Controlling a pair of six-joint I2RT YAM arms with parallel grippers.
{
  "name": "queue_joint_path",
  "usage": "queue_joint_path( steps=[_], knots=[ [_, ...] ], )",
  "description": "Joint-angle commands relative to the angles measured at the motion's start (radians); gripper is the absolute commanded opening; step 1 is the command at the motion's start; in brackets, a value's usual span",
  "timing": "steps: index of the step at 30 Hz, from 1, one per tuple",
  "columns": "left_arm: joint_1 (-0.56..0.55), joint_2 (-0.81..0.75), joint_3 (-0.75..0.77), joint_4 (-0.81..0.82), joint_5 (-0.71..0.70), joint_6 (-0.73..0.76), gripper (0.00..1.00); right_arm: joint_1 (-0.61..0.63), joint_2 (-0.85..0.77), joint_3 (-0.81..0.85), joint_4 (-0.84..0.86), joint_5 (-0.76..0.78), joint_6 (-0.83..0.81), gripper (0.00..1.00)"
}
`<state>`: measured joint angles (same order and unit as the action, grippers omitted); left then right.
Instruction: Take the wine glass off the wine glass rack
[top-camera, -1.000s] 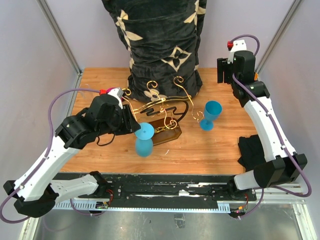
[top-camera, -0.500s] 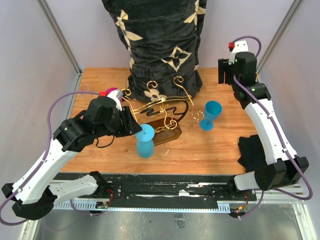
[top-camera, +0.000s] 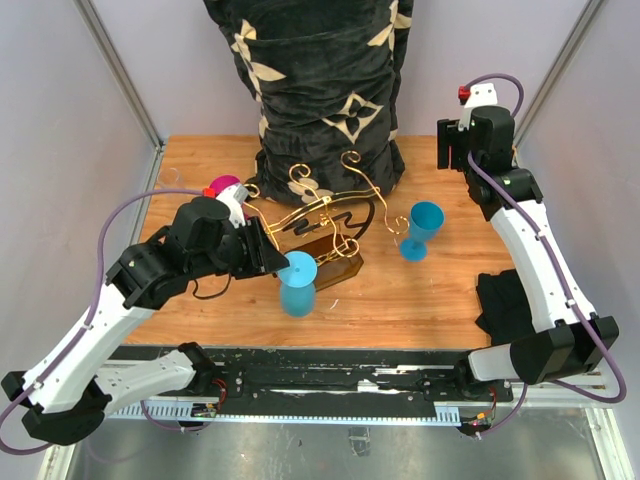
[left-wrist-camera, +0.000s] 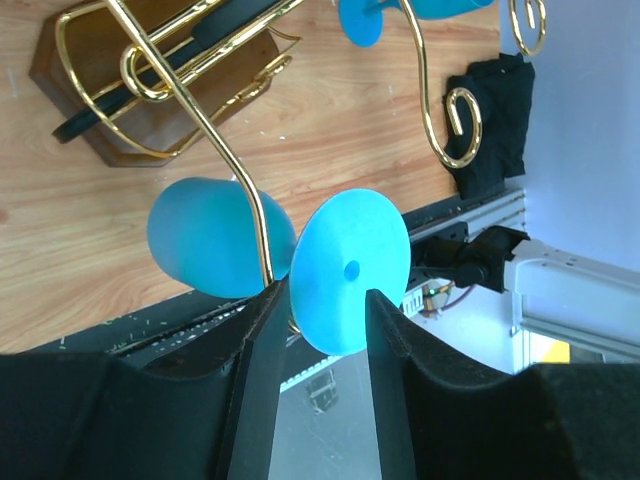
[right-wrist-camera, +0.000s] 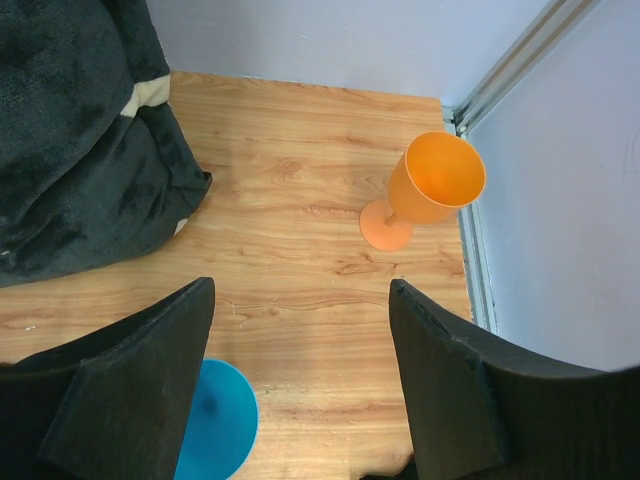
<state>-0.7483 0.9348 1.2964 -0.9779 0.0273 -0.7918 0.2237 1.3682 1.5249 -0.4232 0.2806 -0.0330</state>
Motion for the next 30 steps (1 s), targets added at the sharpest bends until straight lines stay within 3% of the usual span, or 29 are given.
queue_joint_path(
  steps=[1,25,28,30],
  knots=[
    [0.004,-0.011,-0.023,0.046,0.089,-0.018,0.41,0.003,-0.031,-0.014,0.023,0.027,-0.001,0.72],
    [0.004,-0.044,-0.164,0.252,0.238,-0.057,0.42,-0.007,-0.066,-0.041,0.031,0.031,0.001,0.72],
    [0.004,-0.038,-0.183,0.277,0.261,-0.061,0.41,-0.007,-0.068,-0.045,0.031,0.032,0.001,0.72],
    [0.004,-0.029,-0.192,0.289,0.272,-0.061,0.35,-0.009,-0.068,-0.045,0.034,0.033,0.001,0.72]
  ],
)
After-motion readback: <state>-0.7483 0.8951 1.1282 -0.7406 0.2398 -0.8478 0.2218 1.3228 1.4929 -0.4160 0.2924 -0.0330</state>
